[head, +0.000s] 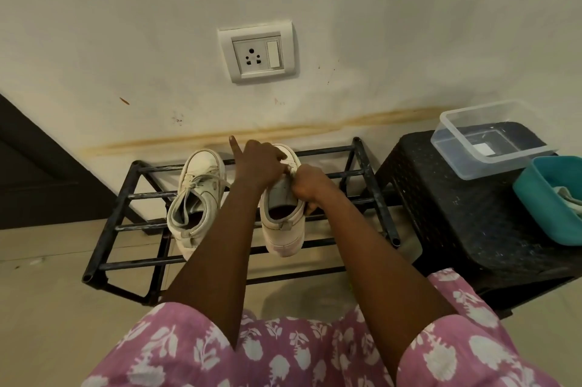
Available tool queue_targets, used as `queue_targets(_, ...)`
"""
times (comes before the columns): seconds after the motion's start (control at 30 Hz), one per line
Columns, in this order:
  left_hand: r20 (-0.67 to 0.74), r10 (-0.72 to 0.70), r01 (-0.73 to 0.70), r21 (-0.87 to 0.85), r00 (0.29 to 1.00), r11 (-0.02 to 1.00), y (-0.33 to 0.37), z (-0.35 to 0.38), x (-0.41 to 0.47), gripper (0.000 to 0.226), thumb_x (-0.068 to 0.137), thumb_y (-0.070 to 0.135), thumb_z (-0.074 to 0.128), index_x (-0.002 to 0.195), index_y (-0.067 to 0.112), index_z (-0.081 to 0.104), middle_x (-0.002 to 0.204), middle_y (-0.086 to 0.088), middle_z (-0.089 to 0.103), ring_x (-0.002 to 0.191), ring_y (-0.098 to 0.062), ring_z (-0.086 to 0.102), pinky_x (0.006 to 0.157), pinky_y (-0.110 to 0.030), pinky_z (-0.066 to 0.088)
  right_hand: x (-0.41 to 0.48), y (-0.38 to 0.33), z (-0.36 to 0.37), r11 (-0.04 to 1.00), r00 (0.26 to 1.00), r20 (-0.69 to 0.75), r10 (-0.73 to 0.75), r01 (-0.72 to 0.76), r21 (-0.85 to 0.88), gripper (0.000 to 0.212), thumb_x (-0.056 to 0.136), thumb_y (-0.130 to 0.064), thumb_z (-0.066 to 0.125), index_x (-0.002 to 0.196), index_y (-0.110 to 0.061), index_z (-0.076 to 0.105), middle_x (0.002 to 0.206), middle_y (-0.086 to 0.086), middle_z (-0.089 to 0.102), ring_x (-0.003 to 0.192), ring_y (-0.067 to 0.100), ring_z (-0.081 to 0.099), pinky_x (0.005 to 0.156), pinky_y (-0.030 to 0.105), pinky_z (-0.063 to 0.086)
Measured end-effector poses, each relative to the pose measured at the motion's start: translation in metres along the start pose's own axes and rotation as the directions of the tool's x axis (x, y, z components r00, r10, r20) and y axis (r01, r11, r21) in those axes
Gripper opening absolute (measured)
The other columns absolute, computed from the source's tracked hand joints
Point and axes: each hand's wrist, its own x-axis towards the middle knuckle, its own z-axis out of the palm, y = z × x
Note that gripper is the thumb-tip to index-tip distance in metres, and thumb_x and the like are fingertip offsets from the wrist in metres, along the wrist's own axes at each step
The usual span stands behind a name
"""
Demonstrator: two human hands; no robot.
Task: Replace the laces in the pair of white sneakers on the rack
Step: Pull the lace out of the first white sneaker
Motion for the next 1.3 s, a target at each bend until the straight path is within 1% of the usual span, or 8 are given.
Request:
queue_targets(0.33,-0.087,-0.073,0.082,0.106,0.994,0.991,0.008,0.009,-0.004,0.025,0.093,0.027,0.047,0.103,0.02,0.068,0.102,-0.001,0.066,0.118,-0.024,0.046,0.11,-0.06,-0.012,0.0,0.001,0.002,1.0,1.0,0.003,0.007,-0.007,0.001,0.024,0.095,-0.005,0.043,0.116,0.004,0.051,0.105,0.023,0.06,0.081,0.038,0.068,0.063,0.04,0.059)
queue_targets(0.53,-0.215,-0.213,0.201,-0.077,0.953,0.977,-0.007,0.003,-0.004,0.026,0.093,0.018,0.044,0.11,0.014,0.064,0.113,-0.009,0.064,0.12,-0.032,0.047,0.114,-0.056,0.0,-0.002,0.001,-0.001,0.999,1.0,0.013,0.014,-0.015,0.041,0.028,0.096,-0.003,0.041,0.121,0.007,0.047,0.11,0.027,0.059,0.085,0.04,0.067,0.066,0.041,0.059)
queue_targets(0.67,-0.348,-0.493,0.261,-0.537,0.798,0.802,-0.035,-0.006,-0.004,0.026,0.092,0.005,0.043,0.11,0.0,0.061,0.114,-0.019,0.062,0.109,-0.034,0.054,0.095,-0.036,0.036,-0.002,0.0,0.0,0.997,0.999,0.025,0.02,-0.022,0.076,0.032,0.095,-0.001,0.042,0.126,0.006,0.045,0.115,0.027,0.057,0.091,0.042,0.065,0.073,0.048,0.058)
queue_targets(0.8,-0.378,-0.717,0.24,-0.764,0.586,0.599,-0.045,-0.015,-0.007,0.029,0.087,-0.005,0.038,0.107,-0.001,0.059,0.113,-0.021,0.056,0.104,-0.034,0.052,0.072,-0.026,0.031,-0.002,0.0,0.0,0.997,1.0,0.023,0.021,-0.022,0.076,0.032,0.093,0.001,0.041,0.125,0.006,0.045,0.115,0.028,0.056,0.089,0.042,0.065,0.072,0.048,0.058)
queue_targets(0.93,-0.404,-0.52,0.268,-0.533,0.753,0.803,-0.043,-0.01,-0.003,0.034,0.084,-0.001,0.048,0.117,0.004,0.057,0.123,-0.019,0.052,0.115,-0.032,0.048,0.091,-0.028,0.029,0.0,0.002,0.001,0.998,1.0,0.013,0.02,-0.021,0.061,0.03,0.094,-0.001,0.041,0.122,0.006,0.047,0.113,0.027,0.058,0.087,0.041,0.066,0.071,0.048,0.058)
queue_targets(1.07,-0.193,-0.115,0.022,-0.427,0.974,0.904,-0.018,-0.003,-0.001,0.029,0.084,0.012,0.062,0.112,0.01,0.068,0.122,-0.011,0.061,0.114,-0.025,0.055,0.096,-0.026,0.036,0.002,0.001,0.001,0.999,1.0,0.001,0.01,-0.01,0.031,0.026,0.094,-0.003,0.042,0.119,0.004,0.049,0.108,0.025,0.059,0.083,0.04,0.068,0.069,0.047,0.059)
queue_targets(1.17,0.004,0.014,-0.013,-0.259,1.0,0.966,0.002,0.007,-0.001,0.027,0.082,0.018,0.063,0.106,0.01,0.072,0.114,-0.011,0.066,0.109,-0.026,0.059,0.094,-0.032,0.046,0.002,0.001,0.001,1.0,1.0,-0.005,0.006,-0.006,-0.007,0.026,0.094,-0.002,0.045,0.118,0.003,0.05,0.098,0.021,0.058,0.079,0.038,0.068,0.062,0.04,0.059)
queue_targets(1.3,-0.02,-0.083,0.078,-0.181,0.996,0.98,0.007,0.009,0.0,0.029,0.085,0.017,0.059,0.111,0.009,0.068,0.113,-0.014,0.064,0.104,-0.029,0.059,0.084,-0.034,0.047,0.001,0.002,0.002,1.0,1.0,-0.002,-0.004,0.004,0.009,0.027,0.095,-0.004,0.045,0.121,0.002,0.049,0.107,0.023,0.059,0.083,0.038,0.067,0.065,0.041,0.059)
